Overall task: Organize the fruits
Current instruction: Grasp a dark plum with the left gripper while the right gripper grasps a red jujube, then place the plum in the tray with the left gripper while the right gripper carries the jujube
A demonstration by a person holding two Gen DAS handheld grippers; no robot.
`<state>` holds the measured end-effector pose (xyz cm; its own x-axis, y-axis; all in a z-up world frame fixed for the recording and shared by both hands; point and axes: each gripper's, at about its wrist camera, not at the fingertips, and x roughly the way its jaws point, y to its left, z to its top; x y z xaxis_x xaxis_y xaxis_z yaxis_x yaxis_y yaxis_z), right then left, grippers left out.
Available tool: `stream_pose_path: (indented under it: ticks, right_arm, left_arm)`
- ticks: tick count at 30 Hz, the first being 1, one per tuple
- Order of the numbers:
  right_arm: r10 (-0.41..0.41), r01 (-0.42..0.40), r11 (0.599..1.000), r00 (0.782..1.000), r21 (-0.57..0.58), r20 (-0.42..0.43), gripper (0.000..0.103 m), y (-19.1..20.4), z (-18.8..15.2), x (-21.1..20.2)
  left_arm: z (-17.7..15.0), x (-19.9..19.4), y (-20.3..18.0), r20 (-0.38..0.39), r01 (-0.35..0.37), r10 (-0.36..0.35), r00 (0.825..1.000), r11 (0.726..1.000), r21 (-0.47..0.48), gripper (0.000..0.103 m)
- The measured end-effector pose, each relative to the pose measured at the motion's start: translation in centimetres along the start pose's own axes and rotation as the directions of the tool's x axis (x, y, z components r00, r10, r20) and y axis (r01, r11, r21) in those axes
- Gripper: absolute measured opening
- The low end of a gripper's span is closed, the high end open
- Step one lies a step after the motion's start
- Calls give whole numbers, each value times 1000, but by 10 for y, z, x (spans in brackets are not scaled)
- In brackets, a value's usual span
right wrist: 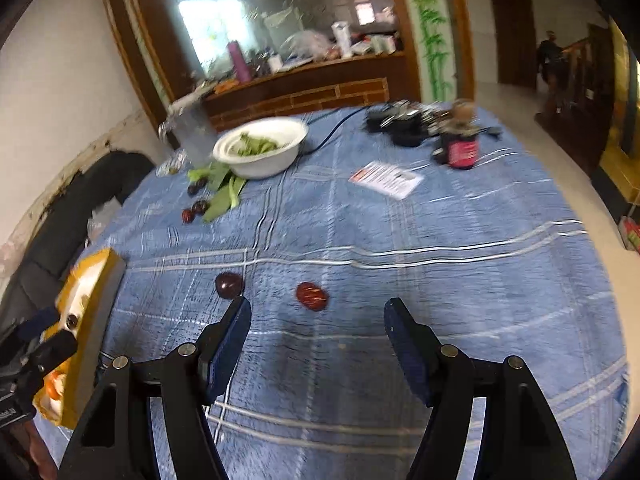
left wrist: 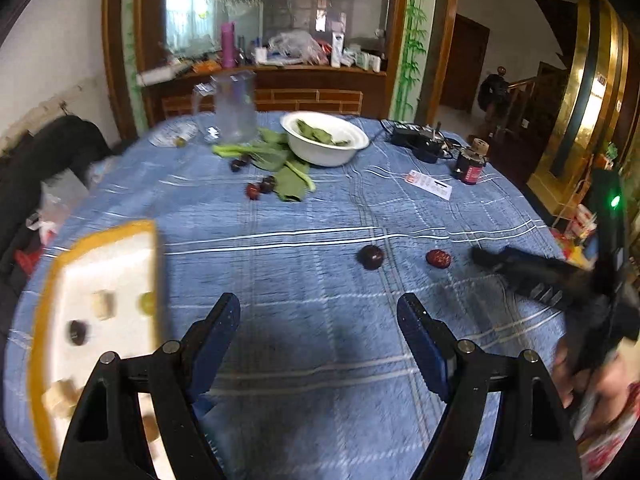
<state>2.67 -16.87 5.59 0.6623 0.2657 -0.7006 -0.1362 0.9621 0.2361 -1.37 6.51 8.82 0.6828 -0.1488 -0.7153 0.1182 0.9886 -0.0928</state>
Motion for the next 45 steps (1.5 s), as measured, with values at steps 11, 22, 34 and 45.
stream_pose_path:
  ticks: [11,22,34,45]
  right_arm:
    - [-40,31,992,996,-122,-75,52,16,-5,64]
    - [-53,41,991,994,-125,-96,24,9,-8,66]
    - [-49,38,992,995,-121,-89,24,11,-9,66]
    - [-28,22,994,998,-110,-58,24,12,-8,56]
  left_arm:
    - [26,89,-7,-82,143,-156,984,980,-137,52]
    - [17,133,-29,-129,193,-202,971,978,-77,34]
    - [19,139,-28,-90,199,-201,976,980,-26,24]
    - [18,124,-12,-64,180,-185,981,980,-83,23]
